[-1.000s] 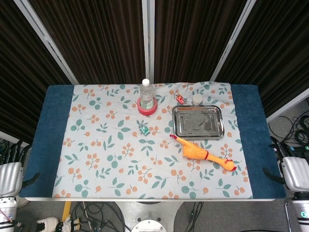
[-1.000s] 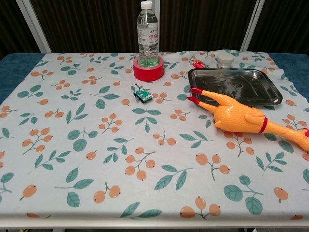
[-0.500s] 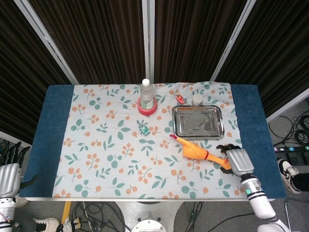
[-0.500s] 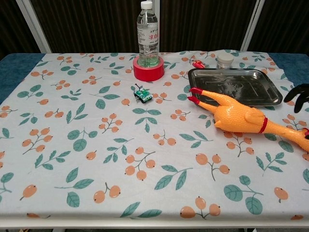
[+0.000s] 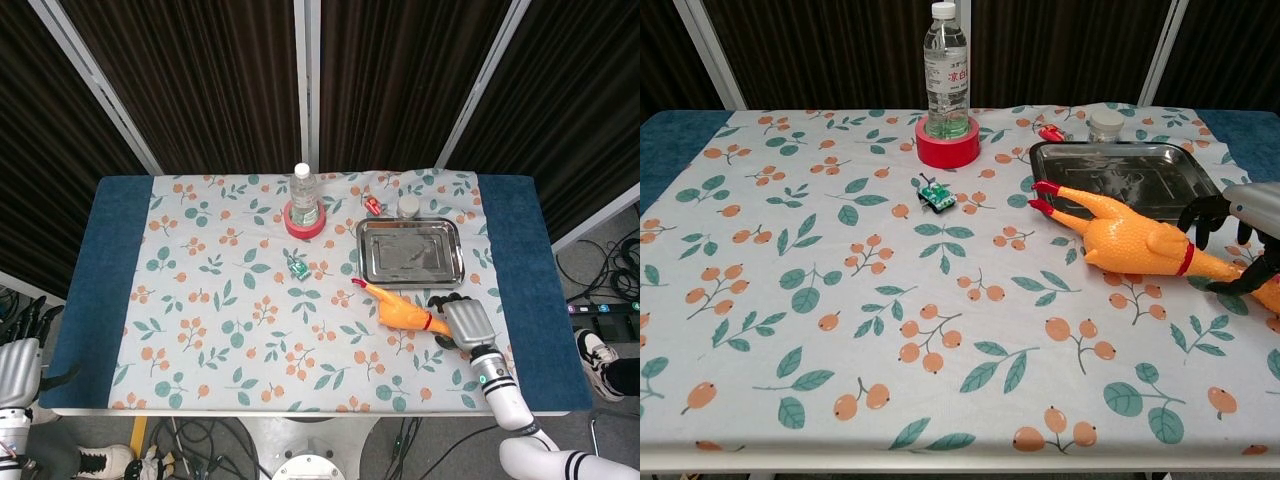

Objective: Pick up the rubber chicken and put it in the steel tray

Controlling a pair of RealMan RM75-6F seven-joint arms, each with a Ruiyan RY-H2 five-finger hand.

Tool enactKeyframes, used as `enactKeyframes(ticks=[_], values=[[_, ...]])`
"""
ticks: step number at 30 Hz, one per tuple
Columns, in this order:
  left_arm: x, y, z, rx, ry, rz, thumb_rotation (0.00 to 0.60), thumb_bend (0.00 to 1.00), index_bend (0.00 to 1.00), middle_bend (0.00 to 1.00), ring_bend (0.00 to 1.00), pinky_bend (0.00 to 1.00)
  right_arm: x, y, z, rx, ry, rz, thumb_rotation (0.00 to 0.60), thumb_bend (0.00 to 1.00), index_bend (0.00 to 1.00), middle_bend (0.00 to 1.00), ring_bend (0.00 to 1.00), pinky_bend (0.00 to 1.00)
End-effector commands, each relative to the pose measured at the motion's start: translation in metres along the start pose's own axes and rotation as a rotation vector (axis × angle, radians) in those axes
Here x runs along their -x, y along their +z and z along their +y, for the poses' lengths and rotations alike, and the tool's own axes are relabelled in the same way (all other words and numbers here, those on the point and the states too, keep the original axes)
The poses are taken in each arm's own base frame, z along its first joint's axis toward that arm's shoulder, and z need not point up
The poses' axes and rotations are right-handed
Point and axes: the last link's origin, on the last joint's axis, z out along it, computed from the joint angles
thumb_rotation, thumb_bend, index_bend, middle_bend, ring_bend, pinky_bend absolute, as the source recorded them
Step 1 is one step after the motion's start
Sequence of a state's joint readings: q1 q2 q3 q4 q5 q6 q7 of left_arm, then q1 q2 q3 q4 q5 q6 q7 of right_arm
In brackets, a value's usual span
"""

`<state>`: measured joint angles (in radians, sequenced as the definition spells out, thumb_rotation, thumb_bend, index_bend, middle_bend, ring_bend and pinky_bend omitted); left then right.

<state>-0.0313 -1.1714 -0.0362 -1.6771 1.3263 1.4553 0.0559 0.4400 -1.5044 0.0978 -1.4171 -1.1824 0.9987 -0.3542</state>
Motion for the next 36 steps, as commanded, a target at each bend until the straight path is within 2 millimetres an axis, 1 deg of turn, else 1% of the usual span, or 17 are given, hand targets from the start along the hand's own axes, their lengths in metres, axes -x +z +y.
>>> enactKeyframes(ticks=[1,4,5,6,8,11,14,17,19,21,24,25,27,28,31,34,36], values=[[0.001,0.0,-0.001,-0.003,-0.003,-0.002,0.6,0.19,0.19,0.1,0.03,0.16,0.004,0.002,-0.004,-0.009,-0.012,-0.011,0.6,0.2,0.35,0.39,0.29,0.41],[0.001,0.001,-0.001,0.0,-0.006,-0.002,0.6,0.19,0.19,0.1,0.03,0.16,0.006,0.004,-0.008,-0.018,-0.024,-0.008,0.6,0.37,0.4,0.41,0.34,0.46],[0.001,0.001,-0.001,0.002,-0.006,-0.001,0.6,0.19,0.19,0.1,0.03,0.16,0.007,0.004,-0.008,-0.022,-0.027,-0.009,0.6,0.46,0.44,0.44,0.37,0.5],[0.0,0.001,-0.001,0.004,-0.006,0.001,0.6,0.19,0.19,0.1,0.03,0.16,0.006,0.005,-0.009,-0.024,-0.027,-0.008,0.6,0.51,0.46,0.45,0.39,0.52],[-0.001,0.004,-0.001,0.016,-0.004,0.005,0.6,0.19,0.19,0.1,0.03,0.16,0.003,0.007,-0.01,-0.036,-0.026,0.004,0.6,0.68,0.54,0.51,0.45,0.63],[-0.005,0.01,0.004,0.053,-0.001,0.012,0.6,0.19,0.19,0.1,0.03,0.16,-0.008,0.009,-0.01,-0.079,-0.014,0.021,0.6,0.79,0.64,0.58,0.53,0.77],[-0.009,0.02,0.013,0.112,-0.033,0.0,0.6,0.19,0.2,0.1,0.03,0.16,-0.026,0.009,-0.01,-0.155,-0.005,0.038,0.6,0.9,0.73,0.63,0.59,0.85],[-0.017,0.033,0.026,0.183,-0.069,-0.017,0.6,0.19,0.2,0.1,0.03,0.16,-0.049,0.01,-0.008,-0.231,-0.003,0.059,0.6,0.94,0.79,0.66,0.63,0.9],[-0.025,0.042,0.038,0.251,-0.083,-0.008,0.6,0.19,0.2,0.1,0.03,0.16,-0.066,0.01,-0.008,-0.289,-0.007,0.053,0.6,0.95,0.81,0.67,0.64,0.91],[-0.031,0.051,0.05,0.305,-0.105,-0.004,0.6,0.19,0.19,0.11,0.03,0.16,-0.081,0.012,-0.011,-0.333,-0.004,0.023,0.6,0.95,0.82,0.68,0.65,0.92],[-0.04,0.067,0.074,0.392,-0.176,-0.014,0.6,0.19,0.2,0.11,0.03,0.16,-0.112,0.017,-0.021,-0.397,-0.031,-0.004,0.6,0.95,0.82,0.68,0.64,0.92],[-0.043,0.074,0.084,0.424,-0.211,-0.026,0.6,0.19,0.2,0.11,0.03,0.16,-0.125,0.02,-0.028,-0.42,-0.043,0.004,0.6,0.95,0.82,0.68,0.64,0.92],[-0.047,0.084,0.099,0.462,-0.255,-0.047,0.6,0.19,0.2,0.11,0.03,0.16,-0.144,0.023,-0.04,-0.453,-0.048,0.014,0.6,0.95,0.82,0.68,0.64,0.92],[-0.049,0.089,0.109,0.488,-0.269,-0.054,0.6,0.19,0.2,0.11,0.03,0.16,-0.156,0.026,-0.05,-0.472,-0.045,0.01,0.6,0.95,0.82,0.68,0.64,0.92],[-0.053,0.1,0.132,0.54,-0.295,-0.049,0.6,0.18,0.19,0.11,0.03,0.16,-0.183,0.031,-0.075,-0.517,-0.035,-0.002,0.6,0.95,0.82,0.68,0.64,0.92],[-0.052,0.109,0.153,0.56,-0.337,-0.068,0.6,0.15,0.19,0.11,0.03,0.16,-0.203,0.038,-0.101,-0.553,-0.013,-0.006,0.6,0.95,0.82,0.68,0.64,0.92],[-0.052,0.114,0.164,0.565,-0.372,-0.092,0.6,0.13,0.19,0.11,0.03,0.16,-0.212,0.043,-0.117,-0.573,-0.004,-0.012,0.6,0.95,0.82,0.68,0.64,0.92]])
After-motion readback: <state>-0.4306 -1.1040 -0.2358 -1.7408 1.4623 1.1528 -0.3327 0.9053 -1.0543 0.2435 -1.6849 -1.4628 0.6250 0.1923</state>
